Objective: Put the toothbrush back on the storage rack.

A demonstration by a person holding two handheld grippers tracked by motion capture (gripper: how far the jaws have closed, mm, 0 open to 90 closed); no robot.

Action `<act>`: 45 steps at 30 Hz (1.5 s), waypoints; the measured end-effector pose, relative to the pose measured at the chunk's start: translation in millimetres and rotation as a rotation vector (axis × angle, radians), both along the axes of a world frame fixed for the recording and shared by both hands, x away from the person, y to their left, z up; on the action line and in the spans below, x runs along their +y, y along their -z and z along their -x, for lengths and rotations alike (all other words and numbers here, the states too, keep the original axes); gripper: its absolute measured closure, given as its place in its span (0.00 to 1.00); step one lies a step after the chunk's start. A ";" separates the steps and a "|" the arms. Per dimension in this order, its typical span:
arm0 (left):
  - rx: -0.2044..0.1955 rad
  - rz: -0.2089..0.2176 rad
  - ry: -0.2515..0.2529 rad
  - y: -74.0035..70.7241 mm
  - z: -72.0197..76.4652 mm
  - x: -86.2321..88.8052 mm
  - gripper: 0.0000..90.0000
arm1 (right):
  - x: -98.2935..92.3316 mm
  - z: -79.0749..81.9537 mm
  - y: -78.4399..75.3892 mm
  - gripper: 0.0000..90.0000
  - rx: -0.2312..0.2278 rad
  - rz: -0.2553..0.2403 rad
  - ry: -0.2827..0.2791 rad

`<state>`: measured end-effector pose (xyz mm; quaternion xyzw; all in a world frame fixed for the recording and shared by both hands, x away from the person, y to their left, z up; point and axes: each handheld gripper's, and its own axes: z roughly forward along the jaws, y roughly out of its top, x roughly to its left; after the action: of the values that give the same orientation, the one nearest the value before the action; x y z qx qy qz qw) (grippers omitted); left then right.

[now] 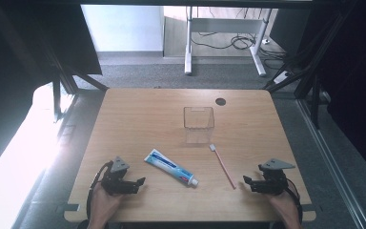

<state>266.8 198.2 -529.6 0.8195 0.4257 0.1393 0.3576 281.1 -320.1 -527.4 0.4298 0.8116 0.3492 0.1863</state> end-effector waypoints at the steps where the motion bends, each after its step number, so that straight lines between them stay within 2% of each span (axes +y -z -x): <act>1: -0.006 0.006 0.004 0.2 0.0 -0.2 0.15 | -0.2 -0.4 0.5 0.20 0.000 0.001 0.001; 3: -0.006 0.014 0.008 0.0 0.1 -1.5 0.15 | -0.5 -0.9 0.4 0.19 0.002 0.001 -0.003; 6: -0.002 0.001 0.003 -0.5 0.4 -4.4 0.15 | -0.6 -1.3 -0.2 0.18 -0.001 -0.003 -0.005; 10: 0.032 0.019 -0.004 0.5 -1.1 -4.2 0.15 | -0.7 -1.4 0.1 0.18 -0.001 0.004 -0.010; 15: 0.051 0.027 0.003 -1.2 -1.0 -6.8 0.15 | 0.2 -1.2 -0.9 0.18 -0.001 0.010 -0.016; 17: 0.070 0.020 0.010 -0.4 -1.0 -8.9 0.15 | 0.4 -1.2 -1.1 0.18 0.001 0.010 -0.018; 19: 0.074 -0.006 0.010 -0.1 -0.8 -11.4 0.15 | 1.1 -1.1 -1.5 0.18 0.005 0.007 -0.022; 28: 0.064 -0.024 0.014 -3.7 1.3 -16.5 0.15 | 2.6 -1.6 -5.6 0.20 0.019 0.013 -0.025; 34: 0.053 -0.051 0.023 -3.7 2.3 -18.8 0.15 | 4.5 -3.9 -6.6 0.23 0.070 -0.005 -0.012; 39: 0.050 -0.065 0.023 -2.3 2.1 -18.8 0.15 | 8.0 -4.6 -6.5 0.22 0.105 0.008 -0.015; 41: 0.049 -0.070 0.023 -1.9 2.1 -18.9 0.16 | 10.0 -4.6 -7.5 0.22 0.103 0.022 -0.013; 42: 0.046 -0.078 0.023 -1.7 2.1 -19.3 0.16 | 11.9 -4.6 -8.7 0.20 0.103 0.046 -0.012; 45: 0.047 -0.087 0.027 -1.0 2.2 -20.4 0.16 | 12.8 -4.7 -9.8 0.20 0.098 0.051 -0.007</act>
<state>264.6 177.8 -528.5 0.8429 0.4165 0.1334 0.3135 285.8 -307.3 -517.5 0.4386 0.8299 0.3077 0.1559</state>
